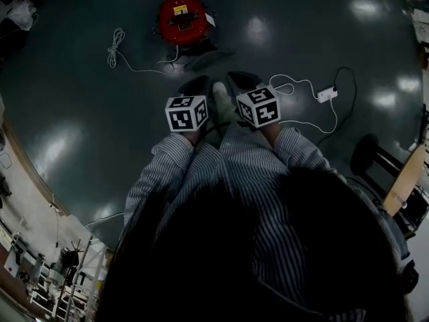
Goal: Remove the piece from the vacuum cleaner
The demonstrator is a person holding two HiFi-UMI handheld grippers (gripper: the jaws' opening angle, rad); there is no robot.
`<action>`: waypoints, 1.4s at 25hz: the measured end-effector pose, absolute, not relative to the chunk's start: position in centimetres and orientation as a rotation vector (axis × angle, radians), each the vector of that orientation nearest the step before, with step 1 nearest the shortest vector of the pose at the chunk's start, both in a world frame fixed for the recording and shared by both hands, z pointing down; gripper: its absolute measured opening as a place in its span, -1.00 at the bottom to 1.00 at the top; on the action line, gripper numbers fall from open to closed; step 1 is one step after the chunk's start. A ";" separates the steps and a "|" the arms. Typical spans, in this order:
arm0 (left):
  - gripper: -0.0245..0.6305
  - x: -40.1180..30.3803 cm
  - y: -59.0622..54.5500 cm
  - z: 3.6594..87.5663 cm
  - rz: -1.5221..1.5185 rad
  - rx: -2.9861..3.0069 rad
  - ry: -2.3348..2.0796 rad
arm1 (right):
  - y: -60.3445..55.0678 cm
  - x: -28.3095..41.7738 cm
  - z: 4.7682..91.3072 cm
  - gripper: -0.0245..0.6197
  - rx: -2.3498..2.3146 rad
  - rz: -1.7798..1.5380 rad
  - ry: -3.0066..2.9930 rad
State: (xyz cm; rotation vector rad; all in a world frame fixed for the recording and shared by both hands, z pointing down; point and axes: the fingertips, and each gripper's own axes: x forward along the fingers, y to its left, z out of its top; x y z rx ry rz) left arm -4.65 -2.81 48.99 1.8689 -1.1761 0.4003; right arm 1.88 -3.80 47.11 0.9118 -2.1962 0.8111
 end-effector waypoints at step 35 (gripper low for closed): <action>-0.62 -6.5 -11.2 76.8 0.804 1.984 -1.261 | -12.9 -0.4 76.3 -0.57 0.451 0.378 -2.085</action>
